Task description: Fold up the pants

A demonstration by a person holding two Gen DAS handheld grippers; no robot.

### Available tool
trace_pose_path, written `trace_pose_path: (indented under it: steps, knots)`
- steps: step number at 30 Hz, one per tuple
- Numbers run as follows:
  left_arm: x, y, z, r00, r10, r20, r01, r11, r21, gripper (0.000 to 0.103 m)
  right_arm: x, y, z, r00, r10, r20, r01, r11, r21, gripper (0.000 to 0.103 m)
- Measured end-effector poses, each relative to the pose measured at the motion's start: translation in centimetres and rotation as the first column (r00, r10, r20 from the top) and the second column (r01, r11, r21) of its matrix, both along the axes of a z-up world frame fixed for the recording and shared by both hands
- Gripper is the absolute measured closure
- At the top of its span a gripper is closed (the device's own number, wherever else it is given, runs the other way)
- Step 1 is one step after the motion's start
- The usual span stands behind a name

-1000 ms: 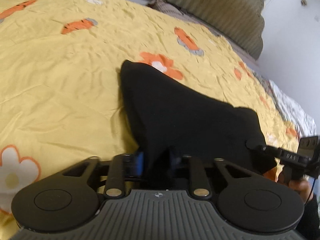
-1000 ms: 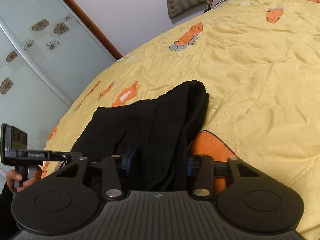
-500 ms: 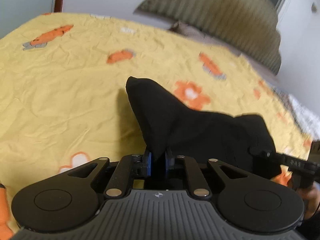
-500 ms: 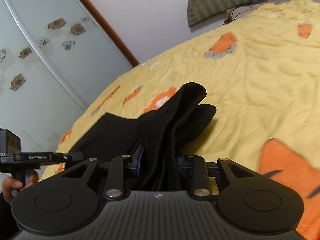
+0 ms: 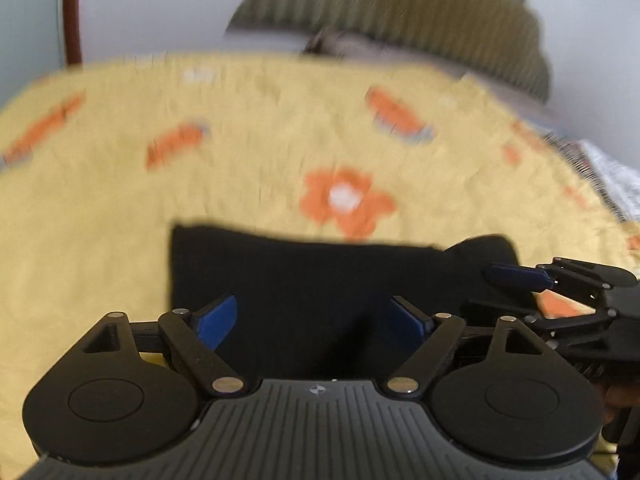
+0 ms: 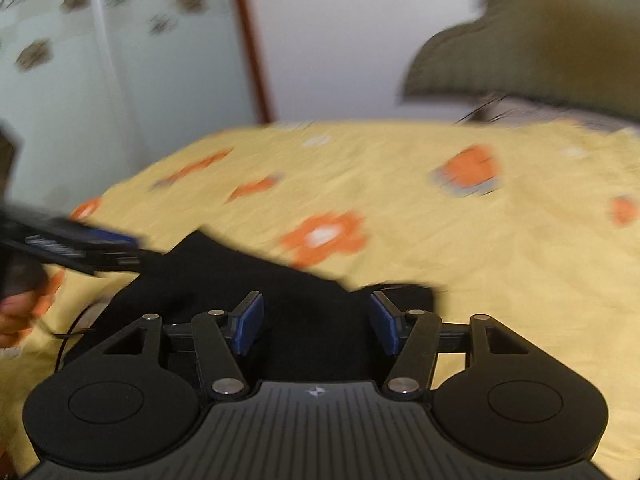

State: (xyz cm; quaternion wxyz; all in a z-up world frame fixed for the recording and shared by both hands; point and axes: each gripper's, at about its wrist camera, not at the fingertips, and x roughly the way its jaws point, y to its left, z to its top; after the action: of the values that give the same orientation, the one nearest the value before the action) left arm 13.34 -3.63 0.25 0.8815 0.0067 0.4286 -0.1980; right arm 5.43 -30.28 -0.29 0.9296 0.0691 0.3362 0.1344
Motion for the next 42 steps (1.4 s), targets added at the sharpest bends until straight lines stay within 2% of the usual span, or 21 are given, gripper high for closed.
trace_pose_path:
  steps: [1, 3, 5, 6, 8, 10, 13, 17, 19, 22, 25, 26, 35, 42]
  knots:
    - [0.5, -0.2, -1.0, 1.000, 0.017, -0.009, -0.017, 1.000, 0.014, 0.023, 0.9, -0.1, -1.0, 1.000, -0.022, -0.016, 0.022, 0.999, -0.040, 0.048]
    - [0.4, -0.5, -1.5, 0.998, 0.051, 0.029, -0.053, 0.996, 0.069, 0.025, 1.5, -0.4, -1.3, 0.997, -0.082, -0.009, 0.080, 0.992, -0.101, 0.048]
    - [-0.9, -0.6, -0.8, 0.995, 0.048, 0.082, -0.055, 0.995, 0.085, 0.020, 0.5, -0.6, -0.1, 0.993, -0.114, 0.008, 0.114, 0.989, -0.092, 0.047]
    - [-1.6, -0.6, -0.4, 0.993, 0.048, 0.104, -0.057, 0.995, 0.084, 0.018, -0.5, -0.4, 0.5, 0.994, -0.102, 0.032, 0.104, 0.991, -0.087, 0.047]
    - [-2.7, -0.6, -0.1, 0.990, 0.037, 0.137, -0.048, 0.996, 0.076, 0.007, -2.2, 0.6, 1.3, 0.996, -0.072, 0.058, 0.077, 0.993, -0.087, 0.046]
    - [-3.5, -0.9, -0.5, 0.989, 0.048, 0.138, -0.060, 0.995, 0.083, 0.002, -3.2, 1.9, 1.2, 0.998, -0.037, 0.049, 0.041, 0.994, -0.100, 0.046]
    - [-3.2, -2.3, -2.0, 0.995, 0.023, 0.092, -0.035, 0.990, 0.138, 0.002, -2.6, 3.8, -0.7, 0.999, -0.039, 0.013, 0.041, 0.975, -0.221, 0.046]
    - [-4.4, -2.3, -1.5, 0.991, 0.035, 0.128, -0.054, 0.988, 0.147, 0.002, -3.6, 4.6, 0.6, 0.995, -0.091, 0.049, 0.100, 0.963, -0.251, 0.044]
    - [-4.7, -2.1, -1.5, 0.991, 0.041, 0.125, -0.058, 0.988, 0.141, 0.002, -4.8, 5.2, 1.0, 0.995, -0.073, 0.065, 0.087, 0.968, -0.236, 0.044]
    - [-5.3, -1.9, -1.5, 0.990, 0.056, 0.128, -0.073, 0.989, 0.129, 0.002, -4.8, 6.0, 0.0, 0.998, -0.058, 0.037, 0.065, 0.971, -0.231, 0.044]
    - [-6.0, -2.1, -1.3, 0.989, 0.052, 0.136, -0.072, 0.987, 0.143, 0.002, -5.0, 6.6, -0.9, 0.996, -0.076, 0.043, 0.085, 0.951, -0.297, 0.029]
    - [-6.3, -2.2, -1.2, 0.989, 0.052, 0.141, -0.072, 0.987, 0.147, 0.002, -5.0, 6.5, -0.8, 0.996, -0.086, 0.038, 0.094, 0.950, -0.298, 0.027]
    - [-7.9, -1.5, -0.9, 0.986, 0.066, 0.151, -0.089, 0.985, 0.150, 0.002, -6.7, 7.2, 0.2, 0.991, -0.114, 0.069, 0.130, 0.941, -0.314, 0.027]
    - [-8.5, -1.2, -0.8, 0.986, 0.066, 0.154, -0.089, 0.984, 0.153, 0.002, -7.6, 7.9, 0.4, 0.994, -0.091, 0.063, 0.106, 0.944, -0.311, 0.027]
